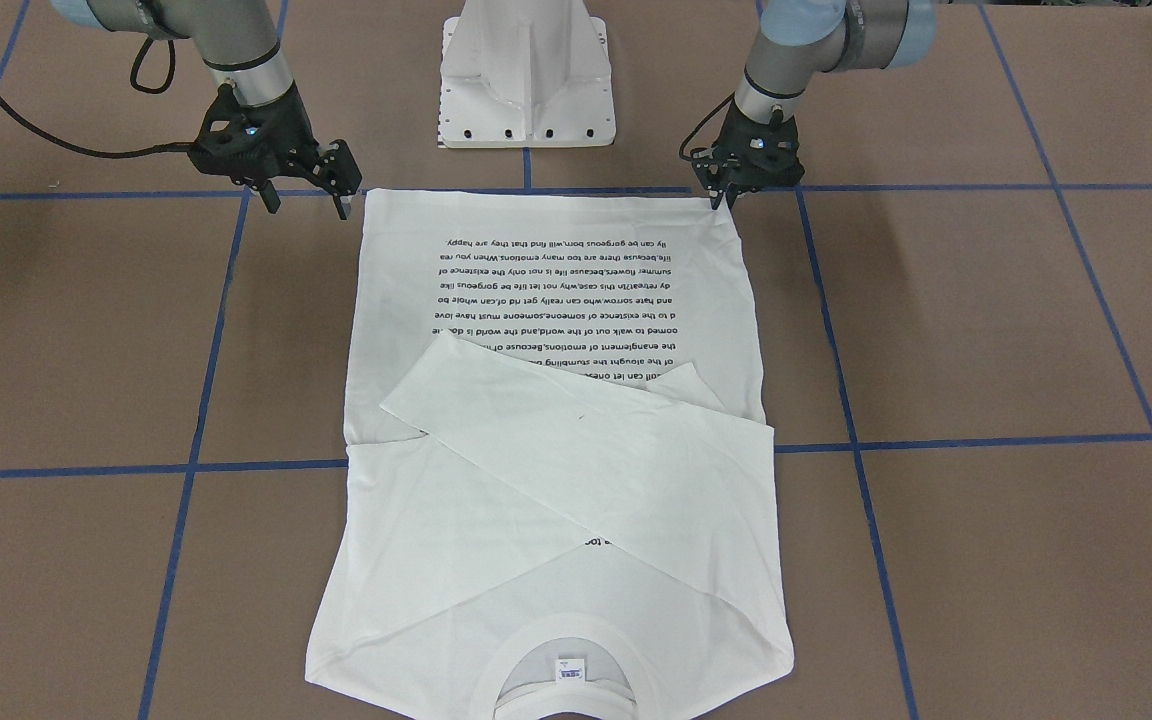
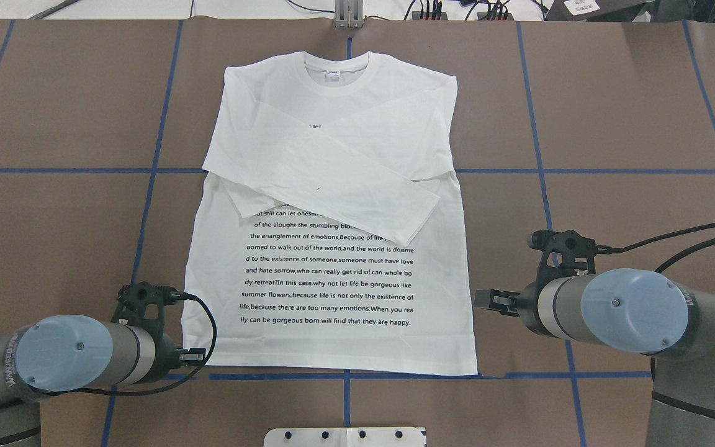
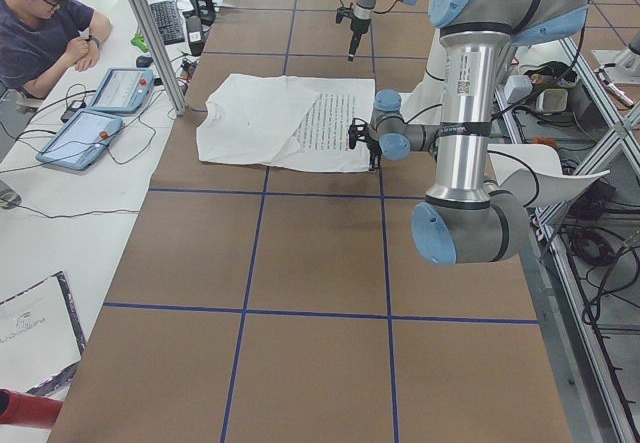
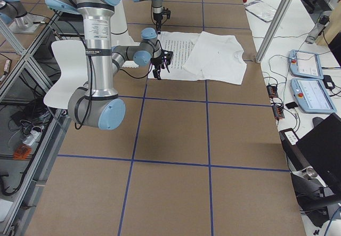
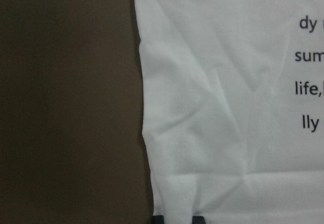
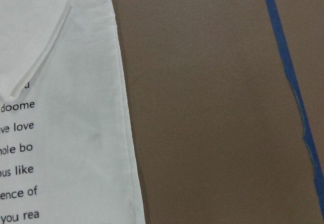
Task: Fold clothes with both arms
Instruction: 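Close both grippers on the hem corners, then lift the hem with both grippers and pull it toward the robot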
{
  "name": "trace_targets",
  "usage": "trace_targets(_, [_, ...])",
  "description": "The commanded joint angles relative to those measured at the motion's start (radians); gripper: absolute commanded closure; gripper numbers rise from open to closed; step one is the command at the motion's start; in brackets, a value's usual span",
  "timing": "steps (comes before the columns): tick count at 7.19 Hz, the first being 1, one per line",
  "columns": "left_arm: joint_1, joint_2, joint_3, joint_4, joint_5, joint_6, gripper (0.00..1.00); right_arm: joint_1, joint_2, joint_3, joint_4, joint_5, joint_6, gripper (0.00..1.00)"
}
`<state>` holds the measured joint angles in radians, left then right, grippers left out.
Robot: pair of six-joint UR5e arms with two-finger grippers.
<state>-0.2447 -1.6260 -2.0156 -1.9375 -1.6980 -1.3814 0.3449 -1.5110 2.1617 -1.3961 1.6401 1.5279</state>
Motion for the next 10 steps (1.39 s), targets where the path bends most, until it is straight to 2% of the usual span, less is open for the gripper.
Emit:
trace_targets(1, [-0.001,-0.002,-0.041,0.04,-0.002,0.002,1.0,-0.003,-0.017,0.001,0.005,-0.002,0.002,0.0])
trace_targets(3, [-0.001,-0.005,-0.077,0.052,-0.002,0.002,1.0,-0.02,-0.029,0.001,0.016,-0.005,0.036,0.0])
trace_targets(6, [-0.001,-0.012,-0.124,0.049,0.001,0.002,1.0,-0.111,-0.029,0.001,0.051,-0.089,0.187,0.02])
trace_targets(8, [-0.001,-0.009,-0.181,0.048,0.0,0.002,1.0,-0.197,-0.018,0.0,0.051,-0.181,0.27,0.18])
trace_targets(10, [-0.001,-0.009,-0.193,0.046,0.001,0.004,1.0,-0.245,-0.017,-0.009,0.051,-0.221,0.272,0.21])
